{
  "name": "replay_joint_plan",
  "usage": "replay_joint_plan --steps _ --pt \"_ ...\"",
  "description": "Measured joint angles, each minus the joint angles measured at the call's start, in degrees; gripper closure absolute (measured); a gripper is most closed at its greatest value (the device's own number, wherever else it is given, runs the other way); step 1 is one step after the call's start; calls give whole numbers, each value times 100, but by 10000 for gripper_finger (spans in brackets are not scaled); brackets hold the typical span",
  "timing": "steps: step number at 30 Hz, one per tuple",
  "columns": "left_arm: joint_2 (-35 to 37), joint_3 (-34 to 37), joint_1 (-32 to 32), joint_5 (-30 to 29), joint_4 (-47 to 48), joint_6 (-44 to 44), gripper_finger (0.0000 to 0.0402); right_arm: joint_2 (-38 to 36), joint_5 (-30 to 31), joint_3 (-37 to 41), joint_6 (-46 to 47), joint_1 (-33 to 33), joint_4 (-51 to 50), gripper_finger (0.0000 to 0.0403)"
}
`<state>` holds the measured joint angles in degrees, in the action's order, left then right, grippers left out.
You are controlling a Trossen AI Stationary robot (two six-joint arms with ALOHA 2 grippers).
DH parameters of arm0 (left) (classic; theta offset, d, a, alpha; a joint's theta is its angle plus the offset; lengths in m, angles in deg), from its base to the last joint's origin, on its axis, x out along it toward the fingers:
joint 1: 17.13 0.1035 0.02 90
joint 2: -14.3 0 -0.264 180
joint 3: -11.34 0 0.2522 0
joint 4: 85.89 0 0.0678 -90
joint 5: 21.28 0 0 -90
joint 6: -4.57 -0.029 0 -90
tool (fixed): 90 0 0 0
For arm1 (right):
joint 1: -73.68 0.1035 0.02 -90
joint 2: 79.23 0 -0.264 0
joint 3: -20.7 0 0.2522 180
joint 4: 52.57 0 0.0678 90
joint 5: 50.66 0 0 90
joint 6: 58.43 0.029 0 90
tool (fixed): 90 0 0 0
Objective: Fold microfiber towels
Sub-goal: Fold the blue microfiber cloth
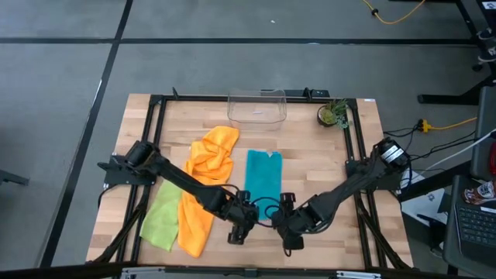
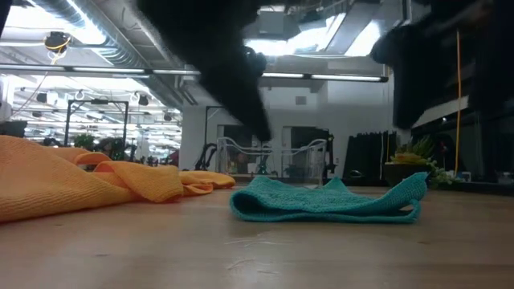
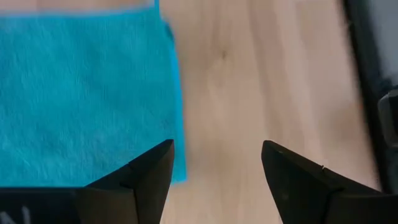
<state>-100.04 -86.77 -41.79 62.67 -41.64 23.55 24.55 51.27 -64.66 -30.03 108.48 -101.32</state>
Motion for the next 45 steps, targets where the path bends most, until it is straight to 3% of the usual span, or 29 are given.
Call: replay_joint_plan --steps 6,16,23,34,45 --pt "49 -16 27 -217 -135 37 164 -16 -112 505 283 -8 443 88" --pt "31 10 42 -184 -347 38 164 -16 -256 633 -44 -175 606 88" --pt "28 637 11 -203 -880 190 164 -16 -157 635 -555 -256 762 88" --pt "28 813 -21 -499 -1099 265 164 -18 -84 1490 -59 -255 1776 88" --pt "-380 823 46 -107 -1341 21 164 222 2 1490 -647 -395 1946 88"
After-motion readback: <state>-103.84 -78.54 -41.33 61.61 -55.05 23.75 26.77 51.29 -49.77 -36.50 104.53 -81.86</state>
